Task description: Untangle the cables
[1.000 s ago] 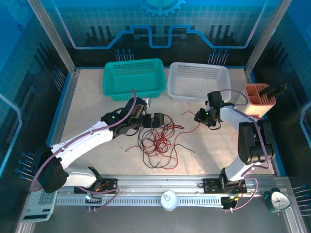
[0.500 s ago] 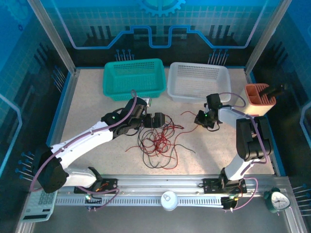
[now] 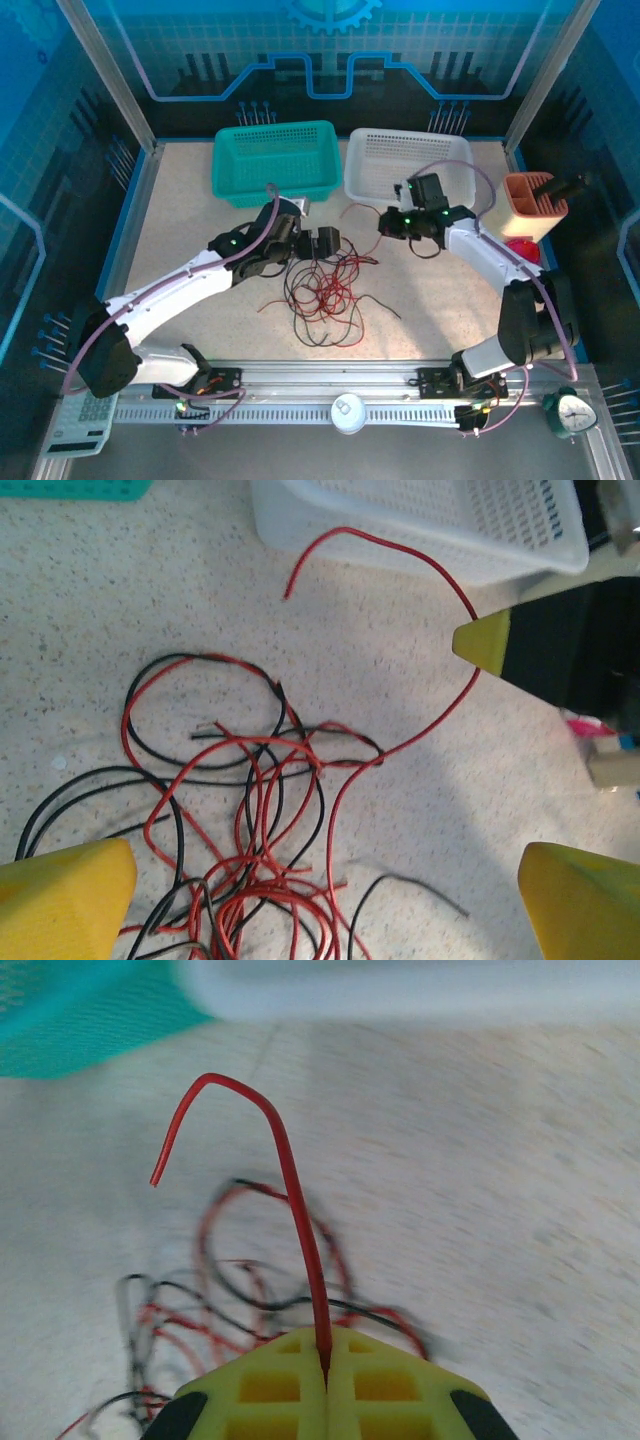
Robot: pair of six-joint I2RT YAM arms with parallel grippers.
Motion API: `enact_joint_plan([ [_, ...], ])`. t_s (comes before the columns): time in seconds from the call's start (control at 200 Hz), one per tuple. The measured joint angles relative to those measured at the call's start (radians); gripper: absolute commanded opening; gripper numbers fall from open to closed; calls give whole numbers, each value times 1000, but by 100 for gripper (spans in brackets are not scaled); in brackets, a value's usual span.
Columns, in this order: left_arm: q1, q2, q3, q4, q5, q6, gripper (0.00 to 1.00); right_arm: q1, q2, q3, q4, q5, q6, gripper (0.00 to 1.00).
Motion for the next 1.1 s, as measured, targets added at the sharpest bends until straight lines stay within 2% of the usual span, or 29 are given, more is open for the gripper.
enact_joint_plan([
  [0.13, 62, 0, 2, 28, 14, -59, 99, 74, -3, 101, -1, -17, -43, 0],
  [0.295, 130, -21, 3, 55, 14, -143, 99, 108, -33, 138, 3, -32, -79, 0],
  [0.67, 178, -172, 5, 202, 82, -318, 98, 174, -143, 139, 28, -43, -97, 0],
  [0.91, 179, -180, 29, 245, 140, -308, 91, 180, -175, 181, 58, -42, -96, 0],
  [1.1, 179, -180, 30, 270, 219, -218, 91, 185, -194, 226, 60, -19, -96, 0],
])
